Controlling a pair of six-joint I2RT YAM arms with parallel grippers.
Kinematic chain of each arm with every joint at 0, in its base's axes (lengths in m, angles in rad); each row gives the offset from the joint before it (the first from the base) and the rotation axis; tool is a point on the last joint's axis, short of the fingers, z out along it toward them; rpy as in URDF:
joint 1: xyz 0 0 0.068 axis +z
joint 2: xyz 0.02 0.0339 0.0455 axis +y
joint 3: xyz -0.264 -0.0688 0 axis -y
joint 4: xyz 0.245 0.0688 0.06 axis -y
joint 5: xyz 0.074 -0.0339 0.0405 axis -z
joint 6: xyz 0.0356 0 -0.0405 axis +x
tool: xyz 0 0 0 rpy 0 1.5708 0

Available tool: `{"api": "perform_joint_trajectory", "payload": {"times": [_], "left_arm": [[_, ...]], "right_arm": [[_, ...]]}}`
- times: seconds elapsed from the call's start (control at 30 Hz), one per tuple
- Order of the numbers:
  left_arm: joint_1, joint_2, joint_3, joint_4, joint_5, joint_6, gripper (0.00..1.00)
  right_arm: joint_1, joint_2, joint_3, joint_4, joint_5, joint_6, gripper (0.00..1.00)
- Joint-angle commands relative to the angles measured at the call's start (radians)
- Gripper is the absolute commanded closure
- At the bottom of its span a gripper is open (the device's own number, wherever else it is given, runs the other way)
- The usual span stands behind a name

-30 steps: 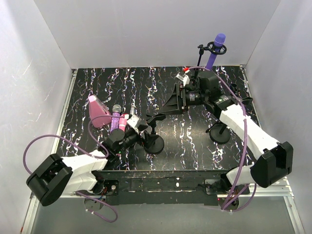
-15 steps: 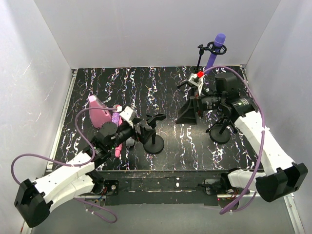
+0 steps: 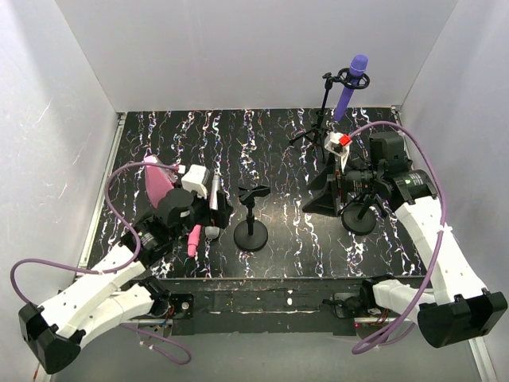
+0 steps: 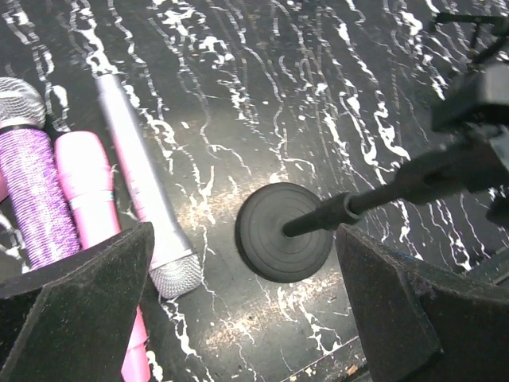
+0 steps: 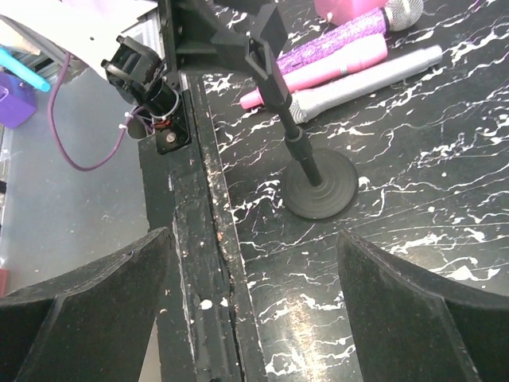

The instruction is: Attach the microphones to the stand

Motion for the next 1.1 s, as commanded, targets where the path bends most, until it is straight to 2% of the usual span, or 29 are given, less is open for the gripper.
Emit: {"api": "perform_joint_trajectory", "payload": {"times": [0.0,0.47,1.07], "left_arm": [[0.008,0.057,0.11,-0.165,-0.133,-0.055,0.02],[0.129,0.19,0.258,-0.3,-0.081,-0.093,0.02],[0.148,0.276,0.274,-0.27,-0.071,-0.101,0.02]], "right_arm": [[-0.007,-0.02,-0.042,0.028,-0.043,-0.023,0.09],[-0.01,-0.028,-0.124,0.051,-0.047,-0.06,0.1],[-0.025,-0.013,-0.124,0.045,-0.055,-0.063,0.1]]}}
